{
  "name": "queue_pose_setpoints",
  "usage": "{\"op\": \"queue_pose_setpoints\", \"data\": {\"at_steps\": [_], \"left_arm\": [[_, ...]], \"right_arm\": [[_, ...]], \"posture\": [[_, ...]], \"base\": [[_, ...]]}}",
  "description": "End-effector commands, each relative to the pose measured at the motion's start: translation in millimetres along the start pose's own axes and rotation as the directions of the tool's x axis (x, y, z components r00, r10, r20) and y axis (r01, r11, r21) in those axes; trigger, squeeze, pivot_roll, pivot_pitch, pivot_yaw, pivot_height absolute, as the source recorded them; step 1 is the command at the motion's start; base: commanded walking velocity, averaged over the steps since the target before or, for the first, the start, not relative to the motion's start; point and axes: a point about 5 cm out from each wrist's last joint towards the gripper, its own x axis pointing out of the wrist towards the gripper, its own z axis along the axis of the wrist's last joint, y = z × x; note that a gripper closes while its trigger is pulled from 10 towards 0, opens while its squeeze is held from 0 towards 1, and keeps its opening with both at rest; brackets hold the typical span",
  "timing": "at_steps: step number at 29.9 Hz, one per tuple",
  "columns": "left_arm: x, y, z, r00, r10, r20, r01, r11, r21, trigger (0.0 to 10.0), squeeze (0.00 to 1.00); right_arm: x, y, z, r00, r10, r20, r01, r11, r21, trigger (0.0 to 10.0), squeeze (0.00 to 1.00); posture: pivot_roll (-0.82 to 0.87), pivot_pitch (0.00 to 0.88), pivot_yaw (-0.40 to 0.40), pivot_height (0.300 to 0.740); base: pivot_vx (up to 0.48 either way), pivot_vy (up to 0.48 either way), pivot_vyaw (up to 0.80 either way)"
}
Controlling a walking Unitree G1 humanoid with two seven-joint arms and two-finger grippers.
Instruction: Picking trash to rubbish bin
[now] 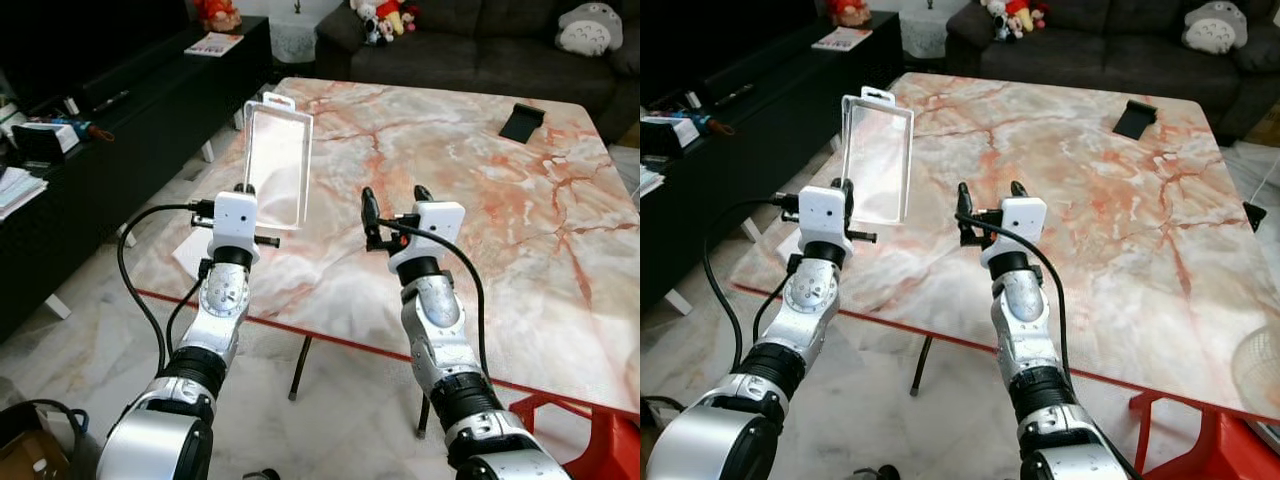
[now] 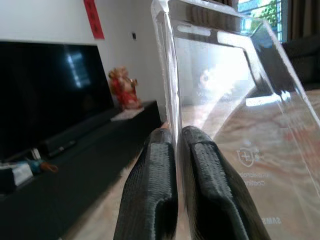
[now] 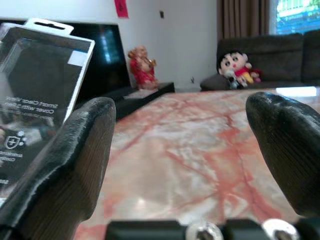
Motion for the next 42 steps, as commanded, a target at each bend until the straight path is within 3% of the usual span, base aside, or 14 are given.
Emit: {"op": "queue_pose_setpoints", "data": {"at_steps": [1, 19, 42], "left_arm": [[1.7, -0.2, 3.1, 1.000, -0.002, 0.017, 0.002, 1.000, 0.007, 10.0, 0.00], [1.8, 1.0, 1.9, 1.000, 0.004, 0.009, -0.004, 1.000, 0.004, 10.0, 0.00], [2.1, 1.3, 1.6, 1.000, 0.005, 0.007, -0.005, 1.000, 0.003, 10.0, 0.00]], "right_arm": [[2.0, -1.1, 2.5, 1.000, -0.005, 0.010, 0.005, 1.000, 0.000, 10.0, 0.00], [2.4, -1.1, 2.5, 1.000, -0.007, 0.012, 0.007, 1.000, 0.003, 10.0, 0.00], [2.7, -1.6, 2.0, 1.000, -0.009, 0.009, 0.009, 1.000, 0.003, 10.0, 0.00]], "posture": [[-0.08, 0.007, 0.037, 0.740], [-0.08, 0.007, 0.036, 0.740], [-0.08, 0.009, 0.036, 0.740]], "base": [[0.000, 0.000, 0.00], [0.000, 0.000, 0.00], [-0.254, 0.000, 0.00]]}}
